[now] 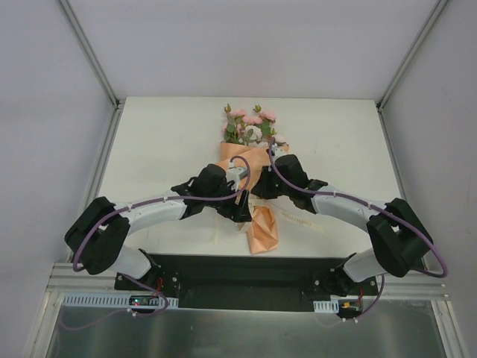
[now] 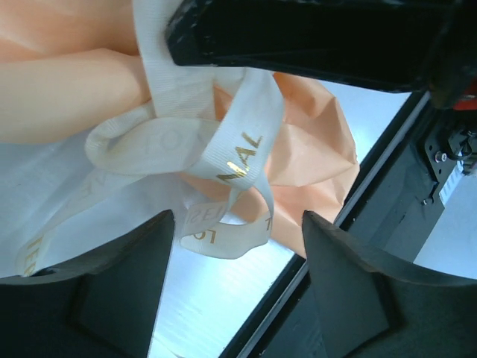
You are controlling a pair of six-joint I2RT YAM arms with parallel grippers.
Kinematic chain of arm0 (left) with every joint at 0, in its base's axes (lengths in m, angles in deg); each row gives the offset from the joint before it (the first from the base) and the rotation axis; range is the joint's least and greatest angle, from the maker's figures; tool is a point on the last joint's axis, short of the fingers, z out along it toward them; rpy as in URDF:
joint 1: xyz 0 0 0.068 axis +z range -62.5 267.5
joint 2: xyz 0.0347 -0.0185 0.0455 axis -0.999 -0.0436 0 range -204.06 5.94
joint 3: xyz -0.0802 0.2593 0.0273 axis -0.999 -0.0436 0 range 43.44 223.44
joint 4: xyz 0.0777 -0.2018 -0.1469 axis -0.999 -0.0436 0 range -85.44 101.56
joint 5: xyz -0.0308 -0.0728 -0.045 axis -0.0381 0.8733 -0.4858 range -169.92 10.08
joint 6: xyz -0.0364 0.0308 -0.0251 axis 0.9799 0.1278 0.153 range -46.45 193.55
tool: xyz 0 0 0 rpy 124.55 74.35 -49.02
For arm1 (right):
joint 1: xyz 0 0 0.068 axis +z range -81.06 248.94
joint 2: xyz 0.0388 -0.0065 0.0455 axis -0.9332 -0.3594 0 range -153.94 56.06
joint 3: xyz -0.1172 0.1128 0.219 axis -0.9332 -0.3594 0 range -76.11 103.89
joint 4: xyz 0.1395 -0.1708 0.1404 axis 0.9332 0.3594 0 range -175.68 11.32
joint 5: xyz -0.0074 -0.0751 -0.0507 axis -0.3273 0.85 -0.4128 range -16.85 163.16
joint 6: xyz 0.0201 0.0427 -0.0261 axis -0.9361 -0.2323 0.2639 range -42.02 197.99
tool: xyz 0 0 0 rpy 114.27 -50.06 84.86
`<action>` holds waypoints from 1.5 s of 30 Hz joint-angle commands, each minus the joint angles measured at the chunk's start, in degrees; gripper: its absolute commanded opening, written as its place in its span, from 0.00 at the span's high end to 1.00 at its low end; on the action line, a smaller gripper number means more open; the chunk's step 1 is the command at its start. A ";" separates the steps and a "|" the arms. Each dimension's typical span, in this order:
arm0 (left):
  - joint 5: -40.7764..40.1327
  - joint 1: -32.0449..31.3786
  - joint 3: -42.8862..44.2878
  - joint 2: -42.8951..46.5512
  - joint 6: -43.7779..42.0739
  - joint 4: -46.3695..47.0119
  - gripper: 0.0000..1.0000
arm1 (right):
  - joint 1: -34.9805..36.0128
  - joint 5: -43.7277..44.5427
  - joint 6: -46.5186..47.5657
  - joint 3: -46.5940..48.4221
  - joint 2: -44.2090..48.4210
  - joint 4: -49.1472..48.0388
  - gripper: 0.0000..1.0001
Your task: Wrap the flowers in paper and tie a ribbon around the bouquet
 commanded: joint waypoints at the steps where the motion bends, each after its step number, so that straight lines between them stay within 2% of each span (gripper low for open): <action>1: -1.72 -0.30 1.04 -1.46 -1.85 2.98 0.35 | -0.44 -1.05 -0.54 2.56 0.09 0.69 1.00; 4: -1.11 -0.30 2.27 -3.22 -1.77 3.07 0.42 | -0.44 -1.05 -0.54 2.38 0.18 0.78 1.00; 8: 0.81 -0.22 3.59 -5.25 -1.33 3.86 0.45 | -0.70 -1.40 -0.72 2.47 -0.26 0.78 0.99; 10: 1.70 -0.22 3.94 -6.13 -1.24 4.04 0.51 | -0.79 -1.49 -0.89 2.64 -0.43 0.87 0.99; 11: 2.49 -0.22 4.12 -6.31 -1.07 4.13 0.63 | -0.79 -1.49 -0.89 2.56 -0.35 0.95 1.00; 13: 2.58 -0.30 3.77 -6.04 -0.72 4.13 0.76 | -1.05 -1.14 -1.07 2.73 -0.35 1.22 1.00; 15: 2.58 -0.22 3.24 -5.35 -0.19 3.86 0.95 | -1.40 -0.44 -1.59 3.17 -0.17 2.36 1.00; 17: 2.76 -0.22 2.19 -4.73 0.69 3.86 0.99 | -1.93 2.11 -2.56 3.61 0.00 4.72 1.00; 25: 6.44 -0.04 0.34 -4.19 4.99 0.62 1.00 | -4.04 5.89 -5.99 3.17 -0.17 5.08 1.00; 31: 8.38 1.71 0.61 -6.13 5.79 -6.49 1.00 | -6.94 7.74 -8.27 1.50 -0.70 3.60 1.00; 42: 5.57 6.72 -0.89 -9.47 5.53 -12.13 1.00 | -11.77 7.91 -10.65 -2.63 -2.63 -3.00 1.00; 45: 1.20 6.73 -1.33 -9.82 7.37 -14.24 1.00 | -13.09 8.53 -10.47 -3.60 -2.98 -3.97 0.99</action>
